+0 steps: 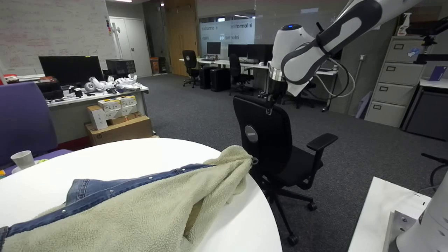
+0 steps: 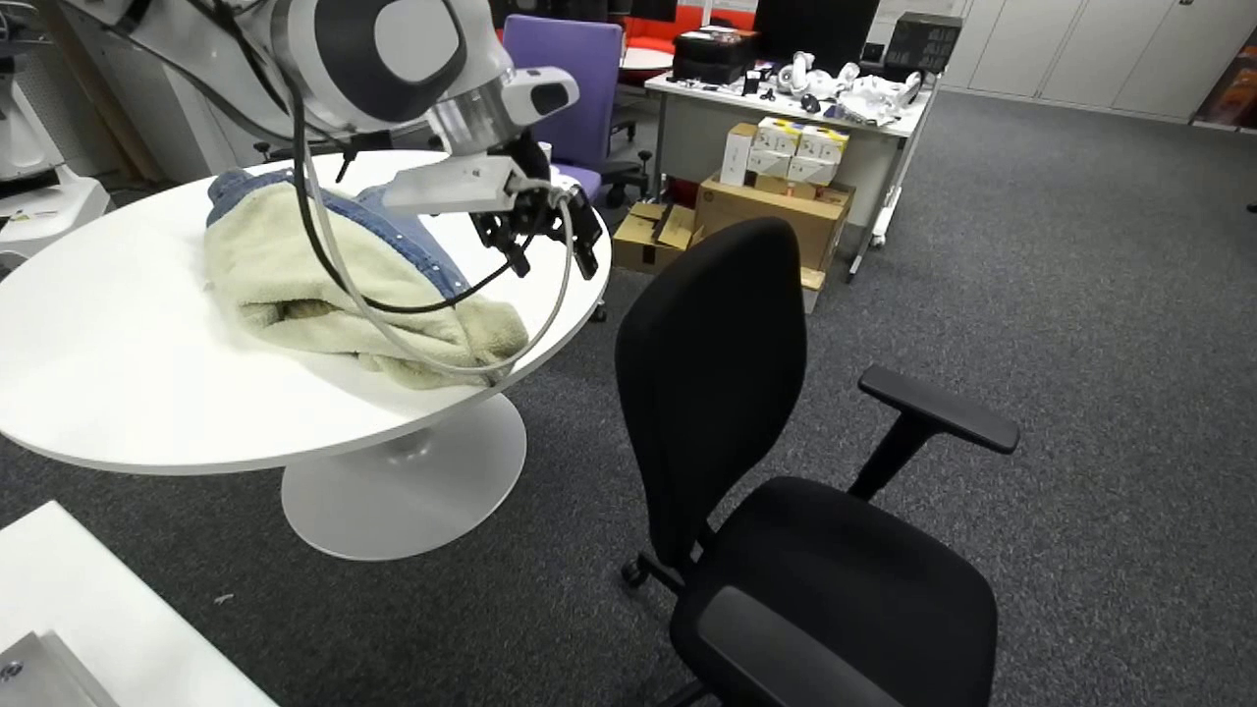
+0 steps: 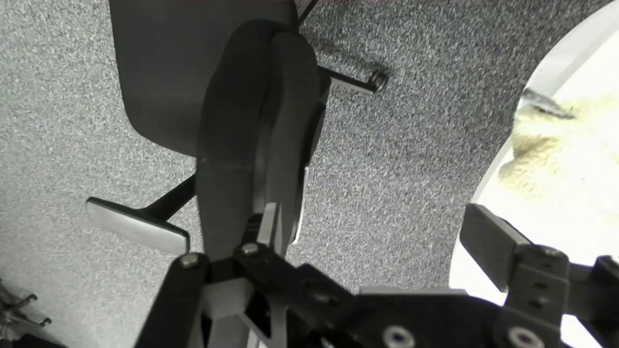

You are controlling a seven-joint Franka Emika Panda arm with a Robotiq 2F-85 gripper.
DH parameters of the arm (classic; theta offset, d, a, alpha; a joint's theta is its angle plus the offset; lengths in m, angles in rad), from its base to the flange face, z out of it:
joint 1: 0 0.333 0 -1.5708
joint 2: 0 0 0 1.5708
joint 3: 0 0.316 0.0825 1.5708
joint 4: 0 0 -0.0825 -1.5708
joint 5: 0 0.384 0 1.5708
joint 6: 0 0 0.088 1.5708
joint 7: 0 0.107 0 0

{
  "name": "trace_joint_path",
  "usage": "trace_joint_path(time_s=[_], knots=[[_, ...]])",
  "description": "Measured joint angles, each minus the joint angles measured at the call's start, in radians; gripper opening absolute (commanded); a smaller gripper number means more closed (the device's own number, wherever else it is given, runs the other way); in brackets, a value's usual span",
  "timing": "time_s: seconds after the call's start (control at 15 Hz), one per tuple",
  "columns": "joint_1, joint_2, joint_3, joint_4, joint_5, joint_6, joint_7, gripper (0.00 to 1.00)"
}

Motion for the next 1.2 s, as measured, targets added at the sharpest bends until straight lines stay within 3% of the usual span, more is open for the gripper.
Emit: trace_joint_path(time_s=[0.33,0.87,1.2], knots=[[-0.032,0.040,-0.040,0.114,0.005,-0.010,-0.001,1.00],[-0.062,0.190,-0.049,0.216,0.234,-0.062,-0.107,1.00],[-0.106,0.266,-0.050,0.242,0.266,-0.065,-0.175,1.00]])
